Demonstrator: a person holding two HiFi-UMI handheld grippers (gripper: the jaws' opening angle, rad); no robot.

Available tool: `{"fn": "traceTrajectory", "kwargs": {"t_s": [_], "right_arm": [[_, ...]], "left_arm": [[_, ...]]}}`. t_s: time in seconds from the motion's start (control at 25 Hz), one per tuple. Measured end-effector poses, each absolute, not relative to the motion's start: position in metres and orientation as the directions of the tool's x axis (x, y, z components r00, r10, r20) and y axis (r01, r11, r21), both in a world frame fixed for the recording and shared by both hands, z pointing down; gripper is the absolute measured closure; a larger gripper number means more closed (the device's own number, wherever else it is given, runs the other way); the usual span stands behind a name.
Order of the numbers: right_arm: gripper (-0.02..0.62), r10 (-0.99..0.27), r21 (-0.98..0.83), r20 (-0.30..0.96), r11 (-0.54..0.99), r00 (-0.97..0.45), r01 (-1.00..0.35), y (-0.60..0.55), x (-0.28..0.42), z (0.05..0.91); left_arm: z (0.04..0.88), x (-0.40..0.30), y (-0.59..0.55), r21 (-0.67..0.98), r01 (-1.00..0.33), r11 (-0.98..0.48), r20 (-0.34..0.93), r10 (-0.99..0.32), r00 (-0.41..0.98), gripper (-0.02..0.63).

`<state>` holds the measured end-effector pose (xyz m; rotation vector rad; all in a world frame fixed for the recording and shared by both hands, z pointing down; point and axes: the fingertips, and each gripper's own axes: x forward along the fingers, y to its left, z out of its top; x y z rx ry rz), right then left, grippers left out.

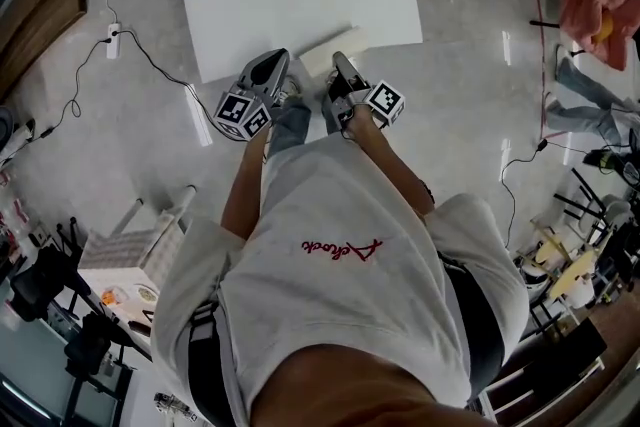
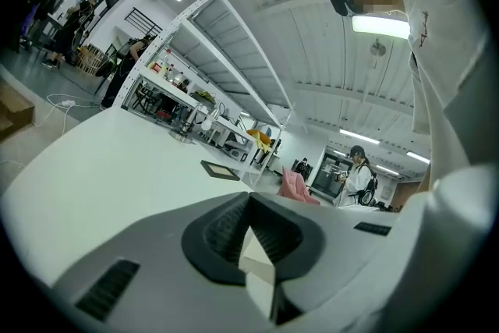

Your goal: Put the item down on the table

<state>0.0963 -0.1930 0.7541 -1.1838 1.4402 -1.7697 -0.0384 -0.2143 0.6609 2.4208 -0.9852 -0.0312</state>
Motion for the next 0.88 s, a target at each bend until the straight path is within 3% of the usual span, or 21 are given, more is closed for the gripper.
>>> {"fn": "traceTrajectory", "kwargs": {"t_s": [0.52,0.88], "right_arm": [[0.4,-0.85,-0.96,0.276,-0.265,-0.448,-0.088,-0.274,0.069,0.758],[0.4,-0.837,-0.939,0.34,-0.324,-0.43,-0.112,-0.314,0.053,0.771]], "left_arm": [[0.661,-0.051,-0.212,0.484,-0.666,-0.567,0.172,-0.685,0.708,0.592],[0.666,-0.066,-0.209,0.5,-0.685,-0.53,0.175,-0.712,0.68,0.592]]}}
